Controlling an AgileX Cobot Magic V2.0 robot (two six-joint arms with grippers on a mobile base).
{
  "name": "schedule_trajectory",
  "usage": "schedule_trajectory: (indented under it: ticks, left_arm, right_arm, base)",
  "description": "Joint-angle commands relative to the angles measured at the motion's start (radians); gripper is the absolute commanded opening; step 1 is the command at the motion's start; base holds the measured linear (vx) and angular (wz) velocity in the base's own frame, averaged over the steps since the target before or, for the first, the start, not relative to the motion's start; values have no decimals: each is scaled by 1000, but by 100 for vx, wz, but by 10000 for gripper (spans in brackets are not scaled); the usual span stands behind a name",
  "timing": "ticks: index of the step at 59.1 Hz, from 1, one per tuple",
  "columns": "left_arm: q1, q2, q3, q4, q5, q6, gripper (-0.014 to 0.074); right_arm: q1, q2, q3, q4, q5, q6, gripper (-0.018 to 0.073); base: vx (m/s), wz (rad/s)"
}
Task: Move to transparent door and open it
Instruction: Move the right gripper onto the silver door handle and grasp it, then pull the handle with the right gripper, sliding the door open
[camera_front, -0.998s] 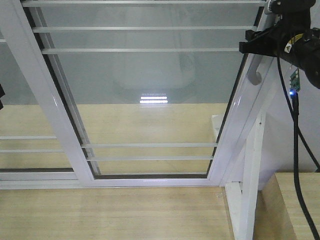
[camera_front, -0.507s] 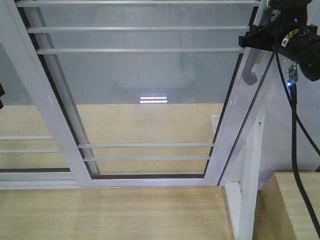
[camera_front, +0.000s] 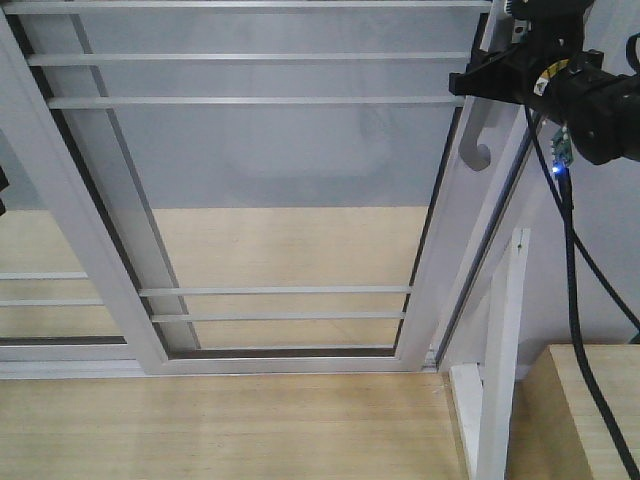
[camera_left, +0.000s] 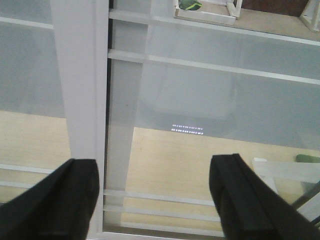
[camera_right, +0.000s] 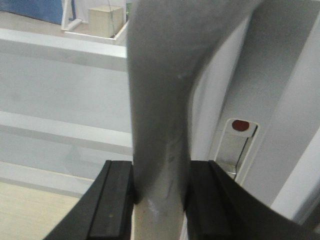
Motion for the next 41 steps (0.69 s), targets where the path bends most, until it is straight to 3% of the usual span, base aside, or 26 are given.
schedule_trajectory:
  ticks: [1, 13, 28, 41]
  left_arm:
    - [-3, -8, -28, -10, -83, -1, 578]
    - [-3, -8, -28, -10, -70, -1, 578]
    - [-3, -8, -28, -10, -69, -1, 578]
    - [-3, -8, -28, -10, -69, -1, 578]
  right_arm:
    - [71, -42, -42, -28, -199, -5, 185]
    - [120, -4, -50, 38, -250, -5, 269]
    - [168, 5, -76, 45, -233, -29, 283]
    - [166, -112, -71, 48, 79, -20, 283]
  base:
    - [0, 0]
    - [0, 0]
    - [0, 0]
    - [0, 0]
